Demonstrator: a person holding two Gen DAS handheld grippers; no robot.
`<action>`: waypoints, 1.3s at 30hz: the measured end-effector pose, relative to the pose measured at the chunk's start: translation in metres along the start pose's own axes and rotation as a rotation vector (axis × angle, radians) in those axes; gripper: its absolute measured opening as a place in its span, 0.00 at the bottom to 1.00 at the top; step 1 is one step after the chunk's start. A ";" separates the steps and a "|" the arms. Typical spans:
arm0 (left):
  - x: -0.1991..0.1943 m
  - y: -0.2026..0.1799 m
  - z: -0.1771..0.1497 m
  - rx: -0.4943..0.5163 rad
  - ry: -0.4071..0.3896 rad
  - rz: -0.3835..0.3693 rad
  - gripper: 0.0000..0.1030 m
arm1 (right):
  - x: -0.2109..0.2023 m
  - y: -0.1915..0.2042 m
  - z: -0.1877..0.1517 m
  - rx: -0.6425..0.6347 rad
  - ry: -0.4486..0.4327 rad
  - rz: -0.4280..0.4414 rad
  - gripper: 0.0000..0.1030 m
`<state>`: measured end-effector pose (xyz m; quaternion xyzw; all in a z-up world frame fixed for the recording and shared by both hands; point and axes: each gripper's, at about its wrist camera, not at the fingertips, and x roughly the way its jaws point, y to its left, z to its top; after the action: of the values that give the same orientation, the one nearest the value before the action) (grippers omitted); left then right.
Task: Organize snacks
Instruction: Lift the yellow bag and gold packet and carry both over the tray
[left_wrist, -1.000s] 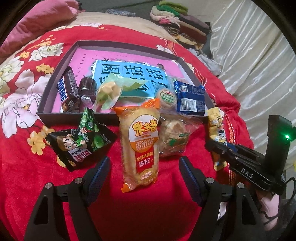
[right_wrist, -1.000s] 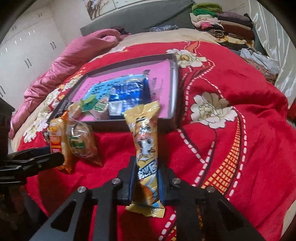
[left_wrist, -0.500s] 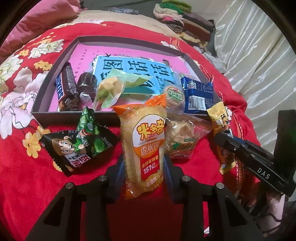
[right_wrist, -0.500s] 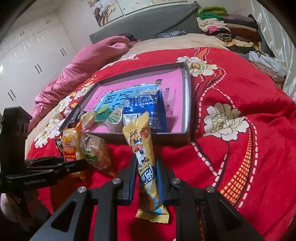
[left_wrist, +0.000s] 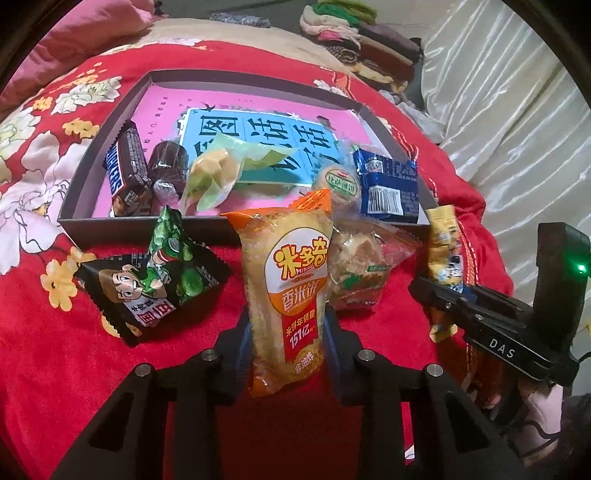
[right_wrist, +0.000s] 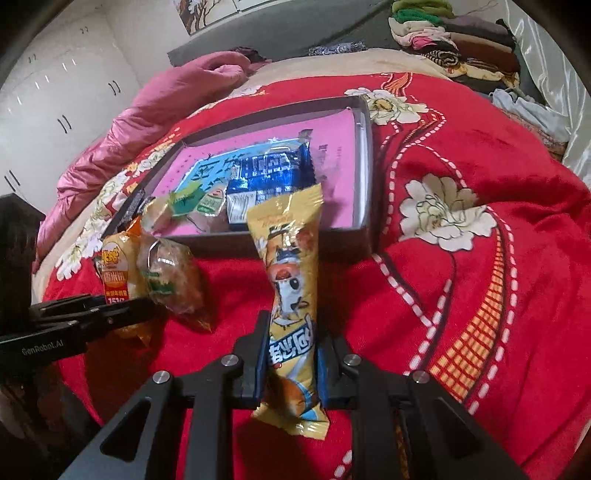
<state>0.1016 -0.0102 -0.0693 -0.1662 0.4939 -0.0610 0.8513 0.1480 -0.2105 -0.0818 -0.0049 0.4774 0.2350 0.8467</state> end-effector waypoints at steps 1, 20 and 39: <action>0.000 0.000 0.000 0.001 0.001 -0.003 0.35 | -0.001 0.001 -0.001 -0.006 0.005 -0.007 0.20; -0.040 -0.002 0.013 0.007 -0.102 -0.017 0.34 | -0.039 0.011 0.015 -0.016 -0.210 0.116 0.19; -0.067 0.016 0.045 -0.030 -0.214 0.018 0.34 | -0.046 0.012 0.041 -0.055 -0.337 0.109 0.19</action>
<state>0.1053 0.0329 0.0003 -0.1801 0.4023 -0.0277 0.8972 0.1568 -0.2083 -0.0195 0.0374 0.3215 0.2908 0.9004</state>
